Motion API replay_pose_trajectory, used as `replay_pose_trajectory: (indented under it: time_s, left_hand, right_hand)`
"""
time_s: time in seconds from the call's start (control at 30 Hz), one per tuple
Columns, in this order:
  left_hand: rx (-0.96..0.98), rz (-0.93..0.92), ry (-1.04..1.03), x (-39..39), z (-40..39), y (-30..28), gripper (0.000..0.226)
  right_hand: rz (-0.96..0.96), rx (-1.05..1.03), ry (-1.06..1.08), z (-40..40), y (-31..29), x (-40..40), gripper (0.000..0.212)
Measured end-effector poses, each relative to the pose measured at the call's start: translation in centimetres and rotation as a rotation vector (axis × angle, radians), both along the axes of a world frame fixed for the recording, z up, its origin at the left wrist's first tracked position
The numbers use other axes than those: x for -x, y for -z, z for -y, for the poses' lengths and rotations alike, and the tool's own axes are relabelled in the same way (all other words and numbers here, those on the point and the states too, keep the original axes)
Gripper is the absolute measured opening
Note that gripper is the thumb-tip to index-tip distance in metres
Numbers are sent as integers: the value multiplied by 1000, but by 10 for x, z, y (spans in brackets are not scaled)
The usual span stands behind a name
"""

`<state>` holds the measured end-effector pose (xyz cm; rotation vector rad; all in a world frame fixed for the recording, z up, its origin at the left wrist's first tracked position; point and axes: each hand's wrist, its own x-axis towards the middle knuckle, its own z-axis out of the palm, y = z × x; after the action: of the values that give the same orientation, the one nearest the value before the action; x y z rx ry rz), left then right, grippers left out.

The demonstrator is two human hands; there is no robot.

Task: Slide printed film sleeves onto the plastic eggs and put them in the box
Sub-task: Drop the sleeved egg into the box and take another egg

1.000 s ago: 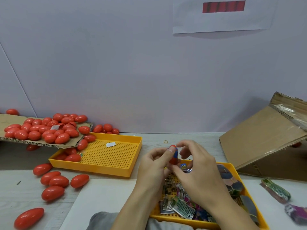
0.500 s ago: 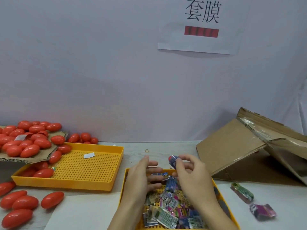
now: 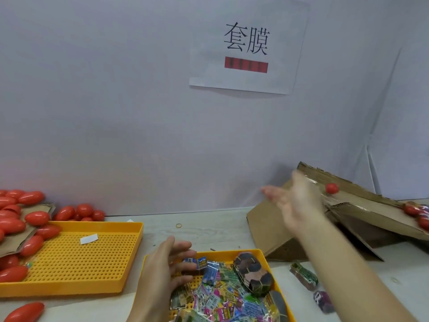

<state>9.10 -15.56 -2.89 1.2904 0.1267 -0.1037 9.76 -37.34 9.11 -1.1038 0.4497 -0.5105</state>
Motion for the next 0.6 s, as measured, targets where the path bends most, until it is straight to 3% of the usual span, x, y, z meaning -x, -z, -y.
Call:
replay_pose_trajectory:
  time_s: [0.13, 0.33, 0.47, 0.6]
  left_hand:
    - [-10, 9, -44, 3, 6, -8, 35]
    - [-249, 138, -128, 9, -4, -23, 21]
    - [-758, 328, -226, 5, -41, -35, 20]
    - [-1322, 272, -370, -6, -100, -51, 12]
  right_hand:
    - [-111, 399, -243, -59, 69, 26, 18]
    - [-9, 1145, -361, -89, 105, 49, 24]
    - [-26, 1284, -434, -82, 105, 49, 27]
    - [-50, 1273, -452, -80, 104, 50, 33]
